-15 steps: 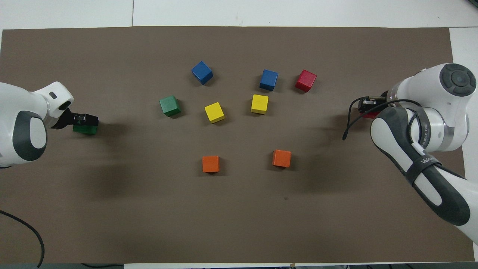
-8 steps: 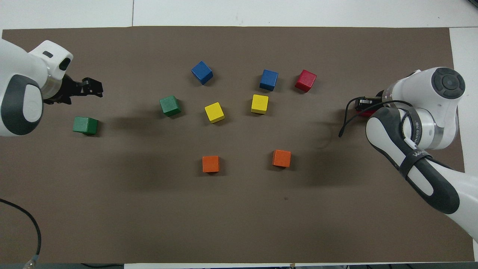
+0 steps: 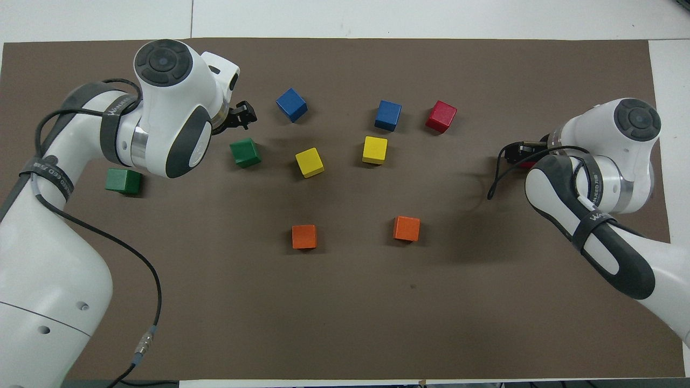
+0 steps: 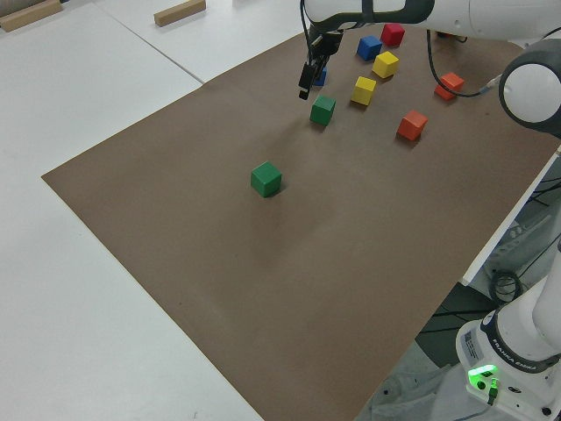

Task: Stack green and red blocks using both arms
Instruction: 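Release the green cube with the left gripper while the right gripper releases red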

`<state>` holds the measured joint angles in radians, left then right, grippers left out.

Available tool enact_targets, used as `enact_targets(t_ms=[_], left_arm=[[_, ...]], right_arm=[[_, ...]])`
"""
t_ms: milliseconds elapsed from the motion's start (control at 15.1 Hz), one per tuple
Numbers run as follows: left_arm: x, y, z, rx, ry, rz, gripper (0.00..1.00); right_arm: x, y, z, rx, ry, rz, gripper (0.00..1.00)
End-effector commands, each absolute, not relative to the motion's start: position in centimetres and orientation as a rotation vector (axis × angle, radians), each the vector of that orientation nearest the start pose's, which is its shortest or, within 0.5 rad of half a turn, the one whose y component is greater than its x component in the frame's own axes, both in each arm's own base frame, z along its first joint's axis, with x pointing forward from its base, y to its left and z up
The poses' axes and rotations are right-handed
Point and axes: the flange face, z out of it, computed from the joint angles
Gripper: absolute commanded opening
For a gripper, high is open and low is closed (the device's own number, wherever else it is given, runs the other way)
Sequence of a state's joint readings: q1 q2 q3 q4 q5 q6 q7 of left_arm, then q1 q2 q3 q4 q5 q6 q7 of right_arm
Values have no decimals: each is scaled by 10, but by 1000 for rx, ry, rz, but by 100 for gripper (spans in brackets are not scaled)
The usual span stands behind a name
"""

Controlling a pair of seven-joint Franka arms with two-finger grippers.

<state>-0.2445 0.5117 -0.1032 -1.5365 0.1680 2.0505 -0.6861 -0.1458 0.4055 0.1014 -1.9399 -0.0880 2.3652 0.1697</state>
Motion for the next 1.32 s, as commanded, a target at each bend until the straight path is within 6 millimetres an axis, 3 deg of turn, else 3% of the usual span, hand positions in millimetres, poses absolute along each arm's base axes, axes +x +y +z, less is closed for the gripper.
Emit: enact_targets(t_ms=[0,132,330,595,859,925,1057,1189,1256], left_arm=[[656,-210,348,-3004,-435,-99,100],[646,-218,333,-3016,-533,-151,100],[646,-222,329,-3039,-592,-185,100],[639,-225,321,-3058,-577,-175,100],[622,-230,304,-3074,-547,-173,100],[620,-233,303,-3075,-546,-167,95],[619,-234,303,-3093,-609,-129,1],[623,-230,309,-3086,-637,-90,0],[630,-226,325,-3068,-644,-58,0]], right_arm=[[636,-15,319,-3207,213,54,100],[647,1,353,-3226,237,124,100],[655,48,388,-3237,323,134,100],[665,124,391,-3190,538,75,100],[699,157,386,-3149,676,59,100],[703,165,379,-3143,677,43,100],[717,178,374,-3126,701,17,100],[726,195,362,-3108,736,-10,100],[732,193,358,-3099,741,-28,100]])
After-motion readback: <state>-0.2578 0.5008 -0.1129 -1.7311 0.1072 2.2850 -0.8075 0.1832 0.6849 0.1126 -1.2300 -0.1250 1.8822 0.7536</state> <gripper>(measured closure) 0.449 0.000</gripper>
